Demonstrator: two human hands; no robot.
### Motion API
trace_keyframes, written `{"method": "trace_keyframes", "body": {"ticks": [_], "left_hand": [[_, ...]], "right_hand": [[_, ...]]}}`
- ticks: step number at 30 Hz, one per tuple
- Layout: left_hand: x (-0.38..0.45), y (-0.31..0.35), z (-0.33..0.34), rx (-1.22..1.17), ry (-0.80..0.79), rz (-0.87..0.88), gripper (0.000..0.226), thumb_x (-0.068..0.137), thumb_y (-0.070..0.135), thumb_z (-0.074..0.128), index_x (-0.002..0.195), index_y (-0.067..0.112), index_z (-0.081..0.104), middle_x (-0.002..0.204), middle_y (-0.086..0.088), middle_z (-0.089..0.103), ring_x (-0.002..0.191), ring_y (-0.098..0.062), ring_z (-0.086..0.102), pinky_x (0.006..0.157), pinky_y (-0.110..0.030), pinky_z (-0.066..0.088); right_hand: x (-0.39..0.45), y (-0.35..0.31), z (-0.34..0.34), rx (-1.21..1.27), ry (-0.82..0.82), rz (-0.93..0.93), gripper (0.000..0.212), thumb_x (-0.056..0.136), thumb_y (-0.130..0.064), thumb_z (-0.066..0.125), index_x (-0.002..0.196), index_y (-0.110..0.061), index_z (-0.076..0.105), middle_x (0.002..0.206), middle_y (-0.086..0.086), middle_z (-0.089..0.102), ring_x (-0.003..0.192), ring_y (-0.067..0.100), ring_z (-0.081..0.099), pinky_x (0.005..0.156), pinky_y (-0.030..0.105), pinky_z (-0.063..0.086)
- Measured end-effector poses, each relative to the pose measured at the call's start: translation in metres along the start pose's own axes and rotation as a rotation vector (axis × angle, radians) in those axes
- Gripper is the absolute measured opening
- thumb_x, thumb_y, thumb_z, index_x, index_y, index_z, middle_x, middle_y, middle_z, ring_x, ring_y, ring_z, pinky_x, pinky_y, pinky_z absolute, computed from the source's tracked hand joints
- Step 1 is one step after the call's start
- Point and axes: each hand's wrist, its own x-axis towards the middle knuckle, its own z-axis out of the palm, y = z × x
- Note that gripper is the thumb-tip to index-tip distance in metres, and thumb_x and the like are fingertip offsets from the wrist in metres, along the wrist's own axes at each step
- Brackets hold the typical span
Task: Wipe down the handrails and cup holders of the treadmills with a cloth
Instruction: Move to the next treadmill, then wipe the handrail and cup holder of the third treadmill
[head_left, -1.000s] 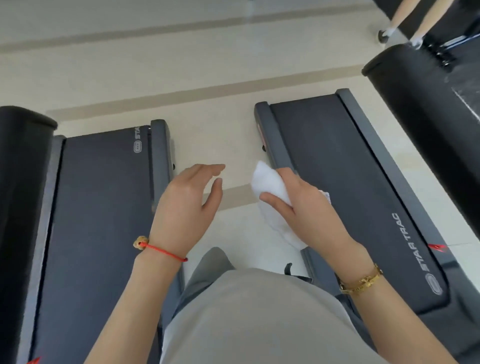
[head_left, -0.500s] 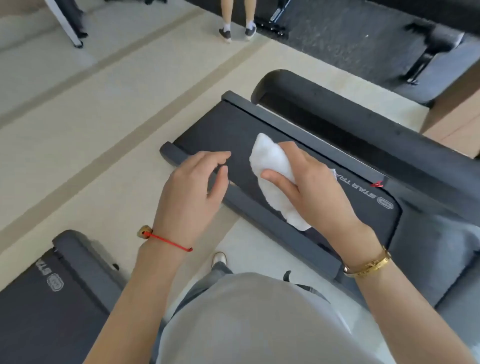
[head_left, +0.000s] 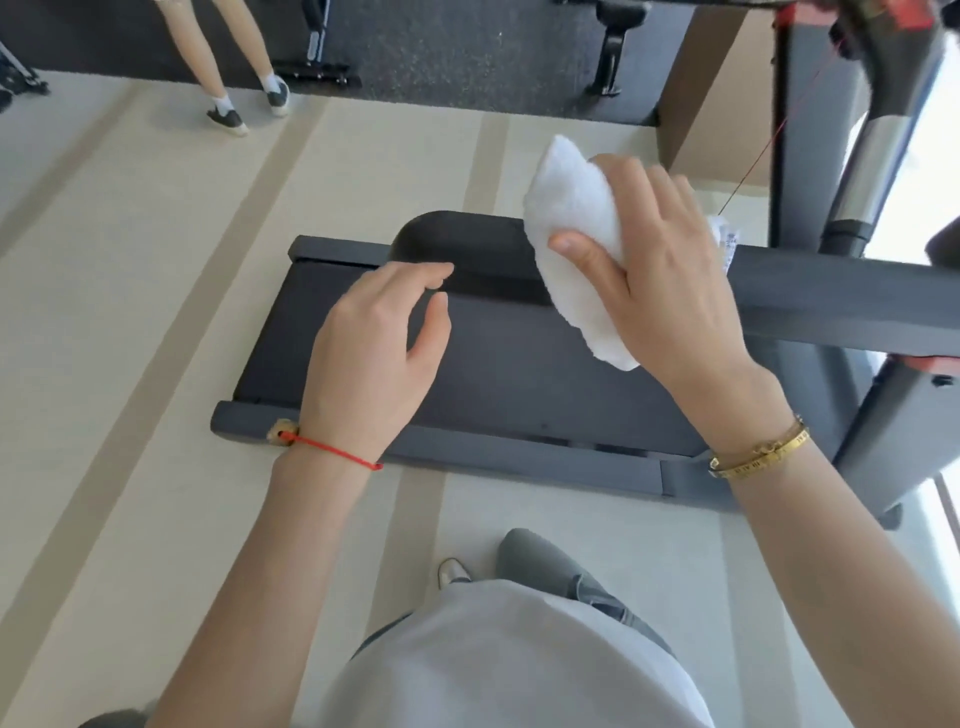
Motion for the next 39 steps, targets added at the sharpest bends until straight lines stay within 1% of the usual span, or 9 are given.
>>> {"method": "trace_keyframes", "body": {"ticks": [4,10,14,18,21,24,30,34,39], "left_hand": [[0.034,-0.008,0.017,0.015,0.003,0.038,0.027,0.097,0.014,0.053,0.119,0.011,0.067,0.111,-0.001,0.07,0.103,-0.021,0.063,0.091,-0.035,0.05],[0.067,-0.017,0.038,0.064,-0.056,0.023,0.028,0.096,0.014,0.053,0.121,0.008,0.065,0.118,-0.005,0.066,0.111,-0.026,0.058,0.096,-0.042,0.047],[0.078,-0.026,0.048,0.081,-0.078,-0.024,0.028,0.097,0.015,0.052,0.121,0.009,0.065,0.12,-0.004,0.064,0.114,-0.025,0.056,0.095,-0.046,0.047],[0.084,-0.034,0.058,0.074,-0.077,-0.074,0.025,0.098,0.016,0.048,0.115,0.01,0.066,0.116,-0.001,0.065,0.11,-0.024,0.057,0.092,-0.046,0.047],[0.088,-0.038,0.062,0.058,-0.071,-0.092,0.026,0.098,0.014,0.049,0.118,0.01,0.067,0.118,-0.002,0.066,0.111,-0.024,0.058,0.094,-0.046,0.047],[0.089,-0.043,0.062,0.043,-0.082,-0.082,0.027,0.099,0.015,0.05,0.12,0.009,0.067,0.118,-0.004,0.067,0.111,-0.023,0.059,0.095,-0.048,0.048],[0.091,-0.058,0.051,0.016,-0.128,-0.069,0.03,0.099,0.019,0.047,0.122,0.01,0.065,0.12,-0.002,0.066,0.112,-0.021,0.059,0.096,-0.046,0.048],[0.09,-0.067,0.044,-0.017,-0.148,-0.068,0.029,0.099,0.016,0.048,0.123,0.011,0.065,0.12,-0.001,0.065,0.111,-0.019,0.059,0.097,-0.042,0.048],[0.092,-0.074,0.04,-0.049,-0.181,-0.028,0.031,0.1,0.019,0.048,0.125,0.012,0.064,0.122,0.0,0.064,0.115,-0.015,0.057,0.103,-0.032,0.045]], "right_hand": [[0.026,0.018,0.013,-0.075,0.002,0.021,0.06,0.097,-0.056,0.037,0.127,-0.006,0.052,0.105,0.012,0.056,0.09,0.03,0.046,0.081,0.038,0.038],[0.038,0.049,0.045,-0.3,-0.246,0.02,0.065,0.097,-0.058,0.014,0.13,-0.015,0.05,0.114,0.005,0.056,0.1,0.028,0.049,0.089,0.037,0.035],[0.055,0.043,0.062,-0.261,-0.314,-0.049,0.059,0.099,-0.054,0.01,0.131,-0.022,0.047,0.115,-0.003,0.057,0.094,0.025,0.054,0.08,0.039,0.041],[0.072,0.034,0.076,-0.093,-0.389,-0.106,0.046,0.099,-0.053,0.022,0.129,-0.026,0.045,0.108,-0.006,0.056,0.083,0.023,0.056,0.065,0.034,0.04],[0.063,0.052,0.066,-0.062,-0.367,-0.123,0.04,0.098,-0.052,0.031,0.114,-0.023,0.053,0.097,-0.007,0.058,0.087,0.022,0.055,0.067,0.033,0.04],[0.052,0.072,0.053,-0.074,-0.327,-0.08,0.043,0.096,-0.054,0.034,0.11,-0.023,0.06,0.1,-0.008,0.062,0.09,0.02,0.056,0.069,0.025,0.032],[0.072,0.029,0.083,-0.278,-0.405,-0.048,0.063,0.092,-0.065,0.011,0.104,-0.024,0.058,0.086,-0.005,0.059,0.076,0.022,0.052,0.066,0.031,0.039],[0.072,0.026,0.089,-0.316,-0.386,-0.05,0.06,0.093,-0.065,0.014,0.106,-0.027,0.059,0.084,-0.006,0.059,0.074,0.02,0.051,0.062,0.028,0.028],[0.059,0.049,0.068,-0.385,-0.334,0.114,0.061,0.093,-0.062,0.009,0.091,-0.027,0.058,0.079,-0.006,0.057,0.072,0.02,0.05,0.062,0.032,0.037]]}}
